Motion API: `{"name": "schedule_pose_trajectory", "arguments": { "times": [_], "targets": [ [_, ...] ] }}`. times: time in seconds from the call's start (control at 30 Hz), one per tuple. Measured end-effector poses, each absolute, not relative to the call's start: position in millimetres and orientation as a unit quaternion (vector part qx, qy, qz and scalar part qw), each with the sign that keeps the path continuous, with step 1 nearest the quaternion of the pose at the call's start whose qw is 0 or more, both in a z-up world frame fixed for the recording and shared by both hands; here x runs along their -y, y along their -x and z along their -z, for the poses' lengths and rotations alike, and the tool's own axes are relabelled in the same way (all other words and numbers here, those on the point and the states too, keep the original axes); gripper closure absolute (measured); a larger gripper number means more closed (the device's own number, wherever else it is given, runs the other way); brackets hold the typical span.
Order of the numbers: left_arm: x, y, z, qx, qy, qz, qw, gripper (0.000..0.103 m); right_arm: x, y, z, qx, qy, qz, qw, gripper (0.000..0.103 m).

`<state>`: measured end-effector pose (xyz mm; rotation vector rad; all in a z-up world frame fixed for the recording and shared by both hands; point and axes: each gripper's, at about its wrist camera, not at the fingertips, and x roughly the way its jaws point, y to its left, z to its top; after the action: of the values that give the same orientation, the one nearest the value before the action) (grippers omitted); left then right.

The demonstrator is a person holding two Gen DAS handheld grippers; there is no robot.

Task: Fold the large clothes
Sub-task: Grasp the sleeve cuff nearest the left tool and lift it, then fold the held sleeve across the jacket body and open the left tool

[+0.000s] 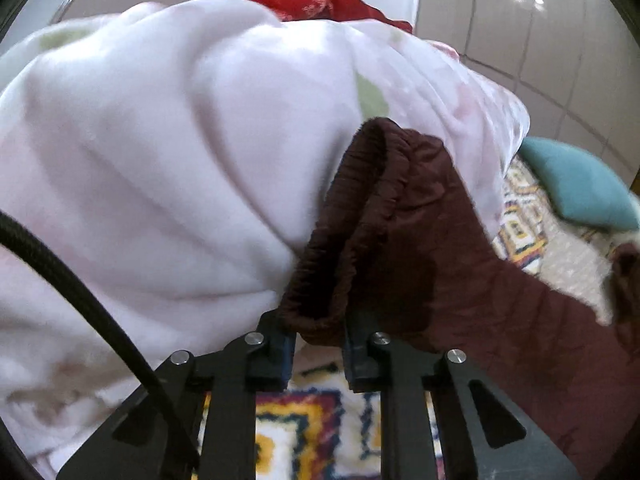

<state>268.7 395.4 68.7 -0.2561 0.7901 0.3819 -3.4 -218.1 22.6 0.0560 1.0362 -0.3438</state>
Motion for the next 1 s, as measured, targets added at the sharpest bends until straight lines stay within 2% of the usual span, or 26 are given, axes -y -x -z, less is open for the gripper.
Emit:
{"name": "schedule_pose_trajectory", "arguments": {
  "times": [0.23, 0.37, 0.53, 0.7, 1.0],
  "targets": [
    [-389, -248, -108, -0.372, 0.123, -0.189, 0.901, 0.087, 223, 16, -27, -0.487, -0.041, 0.15, 0.859, 0.023],
    [-351, -229, -144, -0.342, 0.117, -0.139, 0.922, 0.088, 230, 22, -33, -0.476, -0.056, 0.148, 0.865, 0.023],
    [-245, -201, -183, -0.322, 0.067, -0.015, 0.944, 0.089, 237, 28, -34, -0.471, -0.075, 0.135, 0.868, 0.023],
    [-122, -190, -183, -0.334, 0.064, 0.106, 0.934, 0.089, 253, 40, -41, -0.459, -0.099, 0.133, 0.873, 0.023],
    [101, -177, -122, -0.383, 0.017, 0.278, 0.881, 0.087, 300, 56, -48, -0.444, -0.148, 0.146, 0.872, 0.022]
  ]
}}
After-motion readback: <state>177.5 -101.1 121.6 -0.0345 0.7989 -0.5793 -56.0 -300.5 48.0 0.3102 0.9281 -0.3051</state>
